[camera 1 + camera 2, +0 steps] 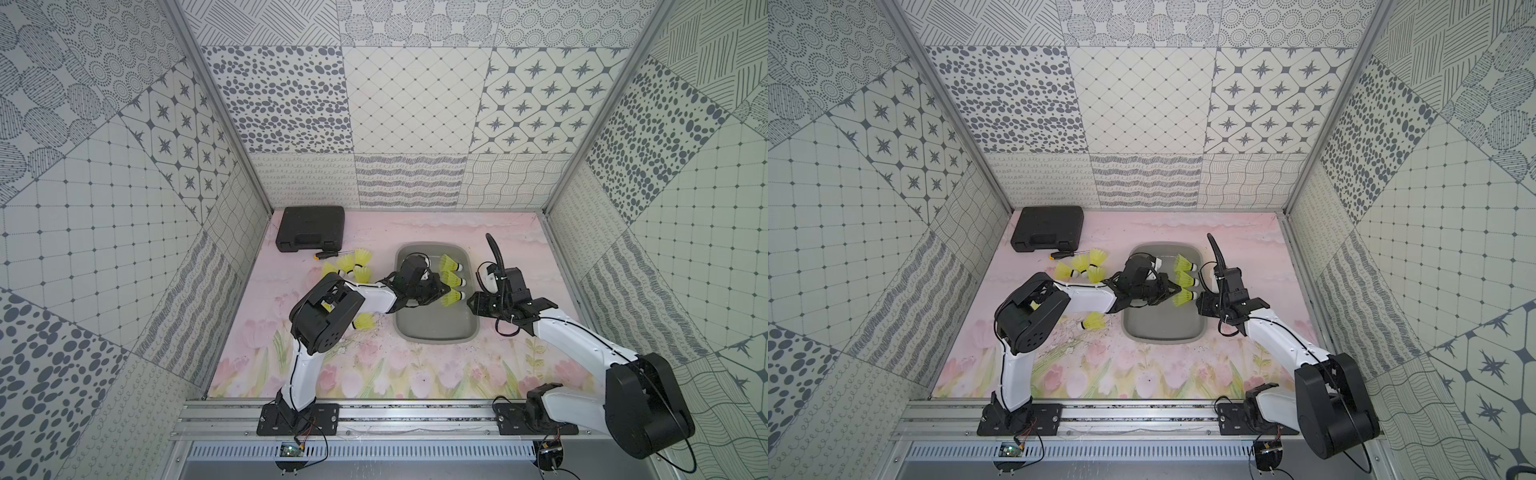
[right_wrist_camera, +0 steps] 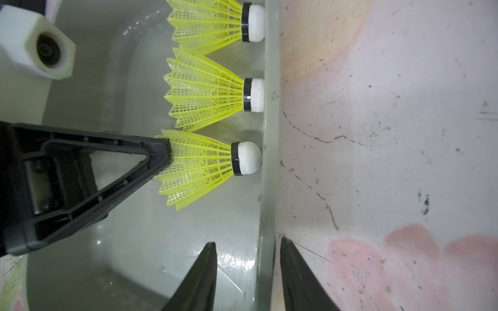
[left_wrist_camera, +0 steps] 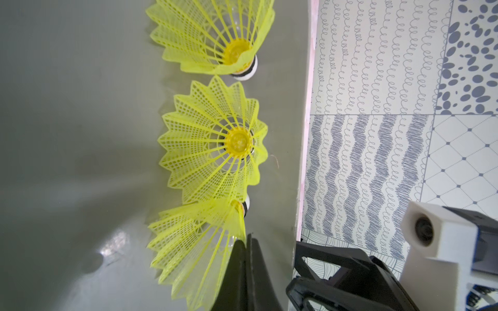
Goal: Put the shuttlecocks into the storage box
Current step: Place the shuttlecock in the storage box.
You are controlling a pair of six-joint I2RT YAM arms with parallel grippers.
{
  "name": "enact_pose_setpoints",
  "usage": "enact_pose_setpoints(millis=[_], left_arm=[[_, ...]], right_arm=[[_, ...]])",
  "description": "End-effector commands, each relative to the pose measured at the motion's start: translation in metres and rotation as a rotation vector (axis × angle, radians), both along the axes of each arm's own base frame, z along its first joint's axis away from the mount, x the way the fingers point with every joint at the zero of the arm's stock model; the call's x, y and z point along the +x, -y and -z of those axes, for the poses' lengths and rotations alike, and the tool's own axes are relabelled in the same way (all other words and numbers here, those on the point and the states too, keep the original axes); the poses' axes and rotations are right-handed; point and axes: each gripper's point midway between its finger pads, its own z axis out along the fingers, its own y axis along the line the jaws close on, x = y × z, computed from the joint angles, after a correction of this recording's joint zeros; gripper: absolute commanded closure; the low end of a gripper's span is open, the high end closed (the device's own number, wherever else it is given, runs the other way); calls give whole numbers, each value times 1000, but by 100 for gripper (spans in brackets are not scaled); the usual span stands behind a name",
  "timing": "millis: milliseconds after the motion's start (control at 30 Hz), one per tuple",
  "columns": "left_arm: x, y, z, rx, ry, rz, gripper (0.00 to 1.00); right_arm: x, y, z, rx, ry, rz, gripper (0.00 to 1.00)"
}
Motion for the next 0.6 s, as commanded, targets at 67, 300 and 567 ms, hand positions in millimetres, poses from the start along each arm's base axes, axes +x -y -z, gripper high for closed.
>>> enact_pose_setpoints(millis=[67, 300, 567], left_arm=[[2, 7, -14, -53, 35, 17, 100], [2, 6, -11, -52, 27, 14, 100], [1, 9, -12, -70, 23, 22, 100]], right_arm=[[2, -1, 0, 10, 16, -6, 58], [2, -1, 1, 7, 13, -7, 59], [1, -2, 2, 12, 8, -10, 58]])
